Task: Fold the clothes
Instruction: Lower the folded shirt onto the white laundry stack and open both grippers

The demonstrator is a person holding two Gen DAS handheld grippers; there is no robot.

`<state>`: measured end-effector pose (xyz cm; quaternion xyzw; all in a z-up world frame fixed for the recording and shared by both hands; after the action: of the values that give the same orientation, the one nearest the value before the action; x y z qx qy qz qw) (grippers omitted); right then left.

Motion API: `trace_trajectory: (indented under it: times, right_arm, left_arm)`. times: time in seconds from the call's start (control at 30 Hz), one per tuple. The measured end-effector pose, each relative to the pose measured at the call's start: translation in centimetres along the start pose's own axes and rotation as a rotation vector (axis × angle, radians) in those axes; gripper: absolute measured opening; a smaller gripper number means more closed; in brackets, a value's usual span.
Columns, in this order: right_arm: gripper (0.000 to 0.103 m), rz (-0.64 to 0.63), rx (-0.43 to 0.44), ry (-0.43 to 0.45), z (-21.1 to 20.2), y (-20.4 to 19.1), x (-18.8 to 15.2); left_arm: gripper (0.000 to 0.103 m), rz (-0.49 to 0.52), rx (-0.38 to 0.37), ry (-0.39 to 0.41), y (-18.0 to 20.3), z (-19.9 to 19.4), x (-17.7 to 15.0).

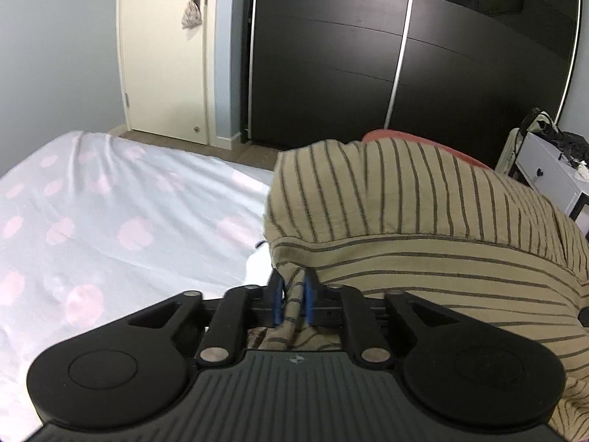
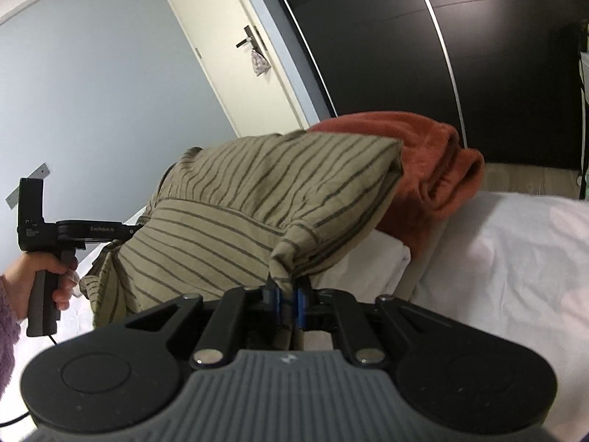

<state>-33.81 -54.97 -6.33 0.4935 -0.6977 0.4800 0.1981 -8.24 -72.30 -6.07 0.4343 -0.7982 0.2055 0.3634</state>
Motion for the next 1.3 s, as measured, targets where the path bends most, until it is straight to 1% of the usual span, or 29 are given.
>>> trace_trajectory:
  times: [0.07, 0.17, 0.27, 0.33, 0.4, 0.57, 0.67, 0.73, 0.83, 0.93, 1.03, 1.13, 1.2, 1.3]
  right_arm:
    - [0.027, -0.005, -0.012, 0.007, -0.5, 0.4, 0.6]
    - [0.027, -0.054, -0.052, 0.045, -2.1, 0.6, 1.8]
    - [0.027, -0.112, -0.082, 0.09, -3.5, 0.3, 3.4]
    - [0.027, -0.146, -0.077, 0.119, -3.7, -0.6, 5.0]
    - [0.027, -0.174, -0.063, 0.135, -3.5, -1.8, 6.5]
    - [0.027, -0.253, -0.032, 0.067, 0.7, -5.6, 8.2]
    - [0.027, -0.298, -0.022, 0.031, 3.6, -7.7, 8.1]
    - [0.027, -0.323, -0.026, 0.001, 5.7, -8.6, 7.7]
    - [0.027, -0.329, -0.05, -0.049, 8.6, -8.6, 7.0]
    - [0.028, -0.306, -0.061, -0.101, 11.0, -7.5, 5.8]
    - [0.028, -0.313, -0.062, -0.115, 12.8, -6.8, 5.1]
    - [0.028, -0.299, -0.056, -0.135, 14.0, -6.0, 4.8]
    - [0.028, -0.289, -0.053, -0.147, 14.5, -5.6, 4.7]
    - [0.028, -0.307, -0.059, -0.147, 14.2, -5.5, 4.7]
  left_arm:
    - [0.024, 0.019, 0.024, 0.003, 0.0, -1.5, 0.5]
    - [0.028, 0.054, 0.068, 0.014, 0.0, -3.6, 1.1]
    - [0.029, 0.071, 0.096, 0.045, 0.2, -5.4, 2.2]
    - [0.029, 0.078, 0.087, 0.083, 1.2, -6.3, 3.4]
    - [0.029, 0.095, 0.037, 0.103, 2.9, -6.5, 4.6]
    - [0.029, 0.175, -0.077, 0.125, 8.2, -4.6, 6.9]
    - [0.029, 0.201, -0.132, 0.108, 10.5, -2.6, 7.1]
    - [0.029, 0.219, -0.143, 0.08, 11.1, -0.7, 6.8]
    - [0.029, 0.208, -0.151, 0.043, 10.9, 1.7, 6.0]
    - [0.029, 0.188, -0.167, 0.004, 10.5, 4.0, 4.9]
    - [0.028, 0.168, -0.184, -0.015, 9.9, 5.8, 4.0]
    - [0.026, 0.137, -0.212, -0.039, 9.3, 6.8, 3.7]
    - [0.026, 0.144, -0.218, -0.039, 9.2, 7.0, 3.4]
    - [0.026, 0.143, -0.213, -0.042, 9.2, 6.9, 3.3]
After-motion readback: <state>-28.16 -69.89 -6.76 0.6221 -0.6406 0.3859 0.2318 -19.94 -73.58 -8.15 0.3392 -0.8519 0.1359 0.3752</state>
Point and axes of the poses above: each gripper's, at about its wrist camera, not at the fingertips, and z roughly the way its jaws point, y to its right, x to its top, the point moved 7 cm from there along z, roughly the way its jaws point, and after that the axes turned 5 degrees about z, right-handed, at the moved point
